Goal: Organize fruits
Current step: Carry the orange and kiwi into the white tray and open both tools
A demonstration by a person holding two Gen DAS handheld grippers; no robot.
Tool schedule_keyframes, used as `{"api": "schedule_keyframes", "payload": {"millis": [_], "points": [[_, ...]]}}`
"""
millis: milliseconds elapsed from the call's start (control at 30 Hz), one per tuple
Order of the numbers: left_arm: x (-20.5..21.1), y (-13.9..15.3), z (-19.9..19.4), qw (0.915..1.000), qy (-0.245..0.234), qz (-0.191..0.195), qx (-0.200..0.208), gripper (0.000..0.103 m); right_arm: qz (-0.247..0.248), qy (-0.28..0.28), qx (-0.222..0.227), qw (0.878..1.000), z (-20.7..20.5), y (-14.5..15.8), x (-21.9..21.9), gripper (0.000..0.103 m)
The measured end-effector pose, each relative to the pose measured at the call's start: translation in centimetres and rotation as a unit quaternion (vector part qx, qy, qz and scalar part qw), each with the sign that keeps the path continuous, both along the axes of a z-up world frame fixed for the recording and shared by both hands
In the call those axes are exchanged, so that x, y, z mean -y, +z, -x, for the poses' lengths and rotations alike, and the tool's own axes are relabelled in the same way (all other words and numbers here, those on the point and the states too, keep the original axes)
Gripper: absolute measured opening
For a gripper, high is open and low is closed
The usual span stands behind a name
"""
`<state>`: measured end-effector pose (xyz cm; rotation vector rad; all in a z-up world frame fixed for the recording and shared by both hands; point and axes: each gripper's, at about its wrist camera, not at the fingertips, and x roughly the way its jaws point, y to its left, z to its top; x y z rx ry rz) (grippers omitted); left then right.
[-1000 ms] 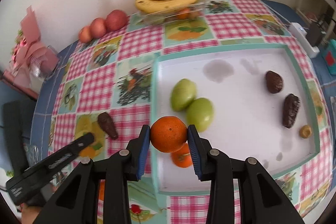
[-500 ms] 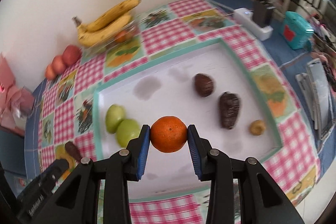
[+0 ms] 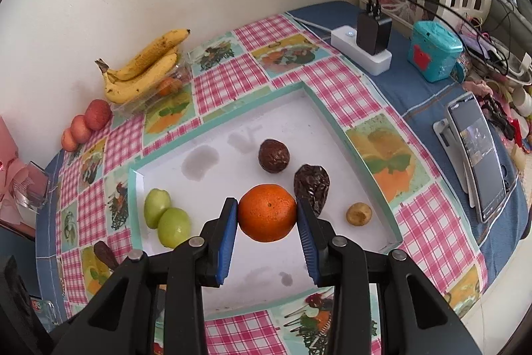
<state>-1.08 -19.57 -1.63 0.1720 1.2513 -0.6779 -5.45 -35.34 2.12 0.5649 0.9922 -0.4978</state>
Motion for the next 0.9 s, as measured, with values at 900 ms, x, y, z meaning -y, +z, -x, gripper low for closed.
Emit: {"api": "schedule_keyframes", "payload": {"millis": [900], "points": [[1.9,-4.1,-0.8,0.9978,0.006,-0.05,-0.041,0.026,-0.051,0.021,-0.094,0.994,-1.7,-6.8,0.0,0.038]]}}
